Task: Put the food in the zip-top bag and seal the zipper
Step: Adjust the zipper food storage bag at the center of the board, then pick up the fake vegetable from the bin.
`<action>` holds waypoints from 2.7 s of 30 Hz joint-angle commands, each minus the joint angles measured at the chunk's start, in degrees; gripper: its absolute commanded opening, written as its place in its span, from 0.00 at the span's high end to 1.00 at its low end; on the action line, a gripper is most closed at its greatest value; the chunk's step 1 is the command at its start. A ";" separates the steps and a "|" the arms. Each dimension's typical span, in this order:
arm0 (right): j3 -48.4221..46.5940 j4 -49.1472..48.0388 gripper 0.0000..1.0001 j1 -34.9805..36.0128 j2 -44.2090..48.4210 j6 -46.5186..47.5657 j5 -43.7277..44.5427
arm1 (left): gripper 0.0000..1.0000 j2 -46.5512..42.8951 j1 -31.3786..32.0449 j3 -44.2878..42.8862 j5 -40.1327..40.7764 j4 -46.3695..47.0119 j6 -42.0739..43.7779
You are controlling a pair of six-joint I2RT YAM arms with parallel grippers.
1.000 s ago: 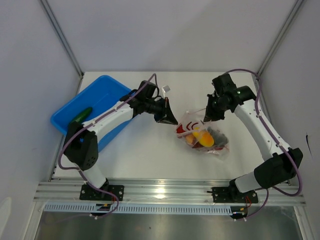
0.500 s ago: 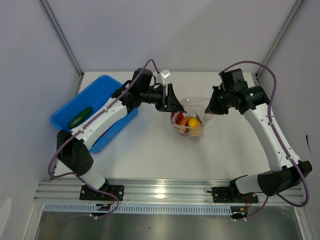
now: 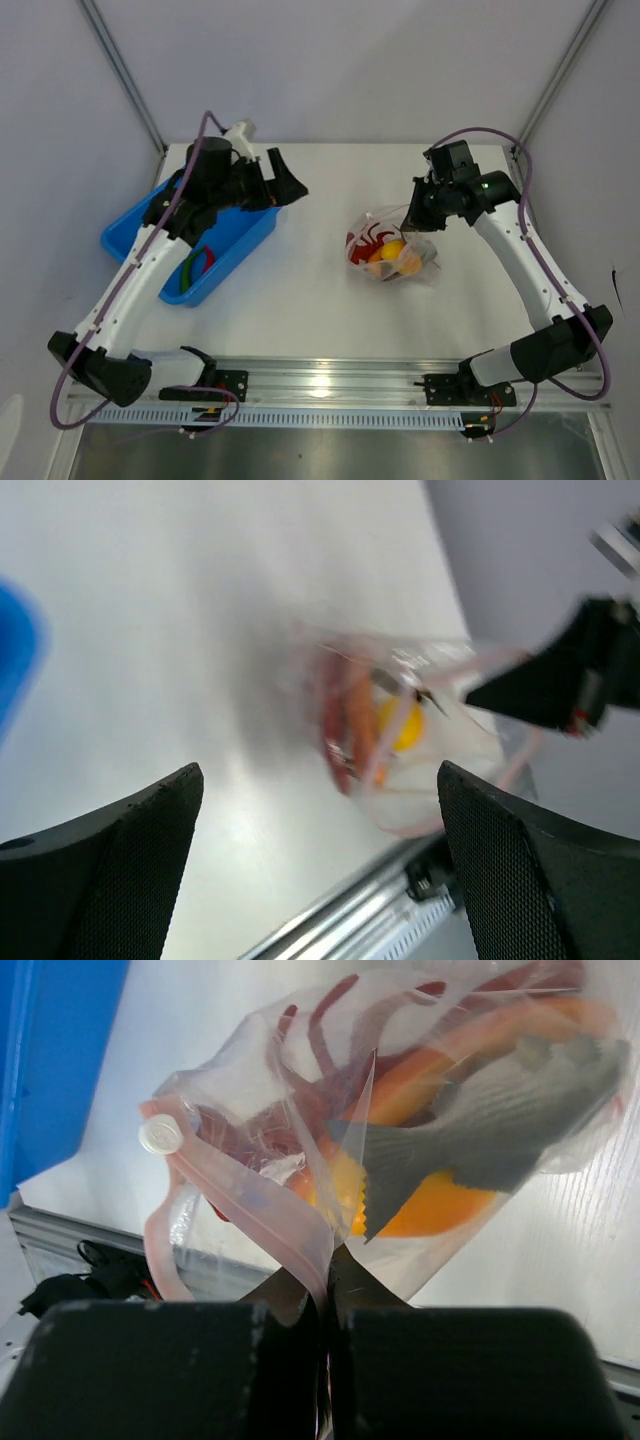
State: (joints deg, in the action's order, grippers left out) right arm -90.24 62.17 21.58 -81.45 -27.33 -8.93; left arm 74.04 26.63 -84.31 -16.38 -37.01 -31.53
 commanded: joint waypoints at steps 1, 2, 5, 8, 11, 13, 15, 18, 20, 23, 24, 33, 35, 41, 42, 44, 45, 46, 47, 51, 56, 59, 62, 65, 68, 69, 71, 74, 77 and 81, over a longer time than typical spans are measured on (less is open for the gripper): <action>0.67 -3.02 1.00 0.39 -1.08 3.59 -0.39 | 0.00 -1.27 -5.44 1.17 16.90 -12.27 -2.38; 1.02 -3.11 1.00 0.39 -1.34 4.12 0.05 | 0.01 -0.83 -8.84 1.17 18.91 -14.47 -2.75; 3.39 -3.90 1.00 -0.22 -1.43 6.23 0.49 | 0.00 0.93 -14.65 3.71 23.84 -18.53 -1.00; 6.12 -4.87 1.00 -0.75 -1.52 7.03 -0.91 | 0.01 1.55 -18.18 7.84 26.13 -16.70 4.09; 7.79 -5.66 1.00 -0.14 -2.13 6.94 -3.29 | 0.01 1.72 -21.26 11.62 26.75 -14.23 9.11; 7.53 -5.57 1.00 0.56 -2.83 7.29 -3.20 | 0.01 3.47 -24.15 13.21 25.09 -14.75 12.36; 7.18 -5.40 1.00 0.74 -3.80 7.55 -3.20 | 0.01 5.32 -26.18 14.26 25.26 -16.59 13.07; 6.83 -5.39 1.00 1.00 -4.51 7.38 -3.81 | 0.00 7.43 -30.84 16.37 26.14 -17.30 13.42; 6.74 -5.39 1.00 1.00 -4.77 7.21 -3.99 | 0.00 7.09 -33.57 17.34 24.56 -14.59 13.95; 6.30 -5.31 1.00 0.92 -5.30 6.94 -3.99 | 0.01 8.56 -36.03 17.87 23.33 -13.09 14.83; 6.13 -5.13 1.00 0.92 -5.56 6.77 -3.99 | 0.00 9.36 -36.38 17.69 22.72 -13.00 15.70; 6.04 -5.48 1.00 -0.67 -7.76 5.45 -4.96 | 0.00 19.64 -37.53 16.72 20.95 -13.87 17.82; 5.86 -5.39 1.00 -0.84 -8.28 5.10 -5.13 | 0.01 21.49 -37.71 16.64 21.91 -13.70 17.90; 5.86 -6.10 1.00 -0.93 -10.57 4.48 -5.57 | 0.01 25.01 -38.58 15.33 24.90 -11.50 19.22; 5.77 -6.18 1.00 -0.84 -11.27 4.48 -5.66 | 0.01 25.71 -38.76 15.15 25.26 -11.41 19.57; 5.25 -6.19 1.00 -0.93 -11.80 4.39 -5.66 | 0.02 27.37 -38.76 14.45 26.22 -11.24 20.54; 5.07 -6.10 1.00 -1.02 -12.41 4.57 -5.57 | 0.02 27.65 -38.76 14.27 26.49 -10.98 20.80; 4.81 -6.01 1.00 -1.02 -12.68 4.57 -5.49 | 0.02 28.08 -38.76 14.00 26.66 -10.54 21.07; 4.63 -5.84 1.00 -1.02 -12.85 4.57 -5.40 | 0.03 28.70 -38.76 13.83 26.58 -10.45 21.24; 4.19 -5.75 1.00 -1.28 -13.82 4.83 -5.22 | 0.05 30.90 -38.76 12.51 26.14 -10.27 21.07; 3.14 -5.39 1.00 -1.28 -15.14 4.92 -5.31 | 0.07 31.78 -38.76 10.41 25.52 -10.36 20.81; 3.14 -5.75 1.00 -1.28 -15.93 4.75 -5.84 | 0.07 31.70 -38.76 8.47 26.66 -11.85 19.32; 2.87 -5.92 1.00 -1.28 -16.46 4.66 -6.19 | 0.06 28.10 -38.76 7.59 29.12 -12.12 16.95; 2.79 -6.10 1.00 -1.28 -16.72 4.57 -6.36 | 0.05 25.02 -38.76 5.74 31.49 -13.78 14.04; 2.61 -6.10 1.00 -1.28 -16.99 4.57 -6.54 | 0.04 23.44 -38.76 4.60 31.33 -15.19 11.23; 2.52 -6.18 1.00 -1.28 -17.07 4.66 -6.54 | 0.04 23.00 -38.67 4.77 29.93 -15.37 10.70; 2.52 -6.18 1.00 -1.19 -17.08 4.66 -6.54 | 0.06 22.20 -38.32 5.65 25.54 -15.72 8.42; 2.52 -6.10 1.00 -1.19 -17.16 4.48 -6.63 | 0.10 21.59 -36.40 8.02 21.33 -15.29 5.34; 2.52 -6.10 1.00 -1.11 -17.08 4.39 -6.80 | 0.18 21.32 -35.86 10.65 16.84 -13.88 2.09; 2.61 -6.01 1.00 -0.93 -16.72 4.30 -6.54 | 0.26 22.72 -35.33 11.45 12.43 -12.03 -1.16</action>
State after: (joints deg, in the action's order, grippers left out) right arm -85.32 57.06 20.51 -98.06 -22.50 -15.25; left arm 97.19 -9.21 -73.19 2.04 -51.07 -27.92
